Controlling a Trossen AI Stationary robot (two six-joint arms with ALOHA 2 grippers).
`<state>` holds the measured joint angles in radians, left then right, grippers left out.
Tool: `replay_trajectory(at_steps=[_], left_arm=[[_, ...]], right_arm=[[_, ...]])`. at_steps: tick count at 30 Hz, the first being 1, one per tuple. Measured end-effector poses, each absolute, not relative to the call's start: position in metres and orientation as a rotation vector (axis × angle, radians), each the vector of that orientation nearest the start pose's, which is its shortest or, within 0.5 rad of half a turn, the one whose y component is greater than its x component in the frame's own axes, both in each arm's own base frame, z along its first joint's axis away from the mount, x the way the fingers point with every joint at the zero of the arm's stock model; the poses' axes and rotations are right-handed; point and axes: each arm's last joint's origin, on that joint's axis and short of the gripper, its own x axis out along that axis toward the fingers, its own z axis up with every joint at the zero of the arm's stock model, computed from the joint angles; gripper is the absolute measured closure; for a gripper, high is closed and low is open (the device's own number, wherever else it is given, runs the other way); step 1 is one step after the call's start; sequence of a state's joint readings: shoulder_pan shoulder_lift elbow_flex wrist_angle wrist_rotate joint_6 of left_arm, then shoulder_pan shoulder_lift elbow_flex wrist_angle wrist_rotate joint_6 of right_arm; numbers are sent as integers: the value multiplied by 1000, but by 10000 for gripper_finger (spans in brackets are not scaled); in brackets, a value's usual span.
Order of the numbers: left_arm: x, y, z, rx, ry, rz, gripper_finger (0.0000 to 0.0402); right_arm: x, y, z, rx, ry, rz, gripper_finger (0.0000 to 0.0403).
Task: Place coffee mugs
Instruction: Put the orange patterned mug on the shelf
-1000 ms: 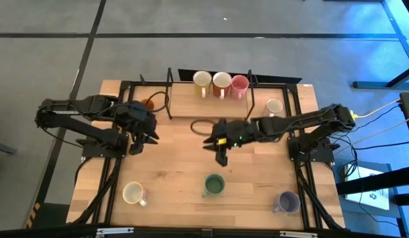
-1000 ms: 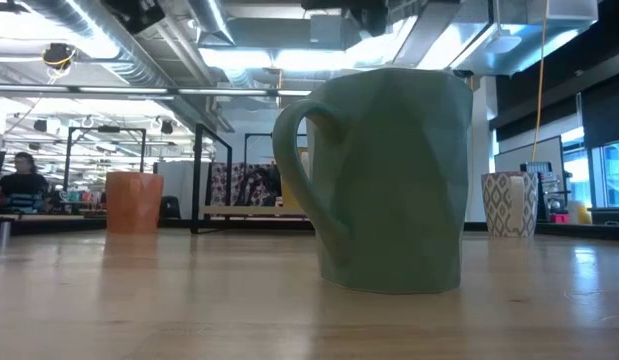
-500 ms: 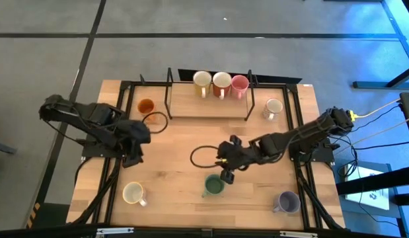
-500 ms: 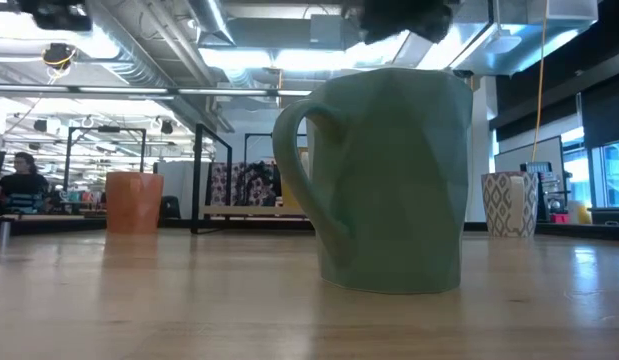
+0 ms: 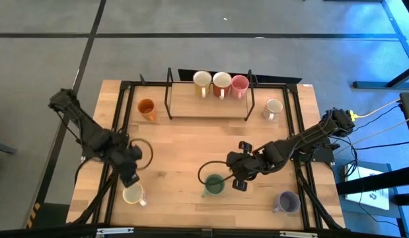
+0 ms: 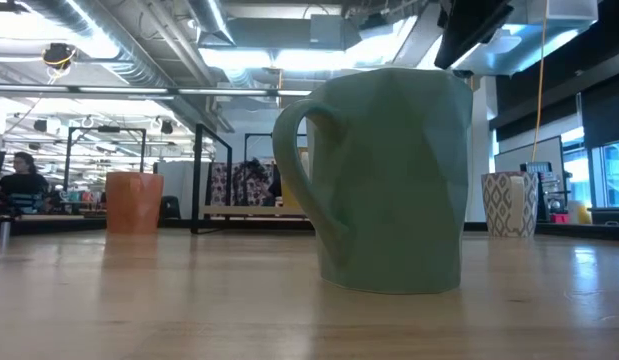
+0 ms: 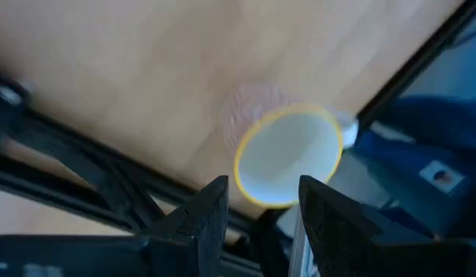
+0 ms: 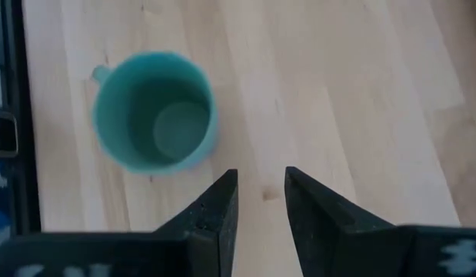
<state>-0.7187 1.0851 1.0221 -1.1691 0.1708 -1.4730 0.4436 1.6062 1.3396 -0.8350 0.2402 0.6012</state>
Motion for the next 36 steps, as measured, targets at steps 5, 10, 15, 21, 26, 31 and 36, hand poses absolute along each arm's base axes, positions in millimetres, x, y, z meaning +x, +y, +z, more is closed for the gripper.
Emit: replay_trajectory(at_steps=[5, 10, 15, 21, 26, 31, 36], left_arm=[[121, -147, 270, -857, 1541, 289, 248], [121, -161, 257, -823, 1545, 361, 248], [125, -168, 247, -769, 1512, 424, 248], [132, -176, 231, -686, 1523, 472, 248], [137, -183, 216, -571, 1544, 471, 250], [140, -186, 207, -429, 1571, 409, 296], [144, -182, 209, -340, 1574, 302, 378]], right_arm=[[295, 134, 275, 123, 1049, -103, 306], [296, 133, 275, 112, 1043, -114, 306], [296, 133, 275, 107, 1039, -119, 306], [296, 133, 275, 108, 1039, -119, 306], [296, 132, 275, 98, 1028, -138, 306], [296, 132, 275, 88, 1018, -157, 306], [297, 131, 276, 69, 999, -188, 306]])
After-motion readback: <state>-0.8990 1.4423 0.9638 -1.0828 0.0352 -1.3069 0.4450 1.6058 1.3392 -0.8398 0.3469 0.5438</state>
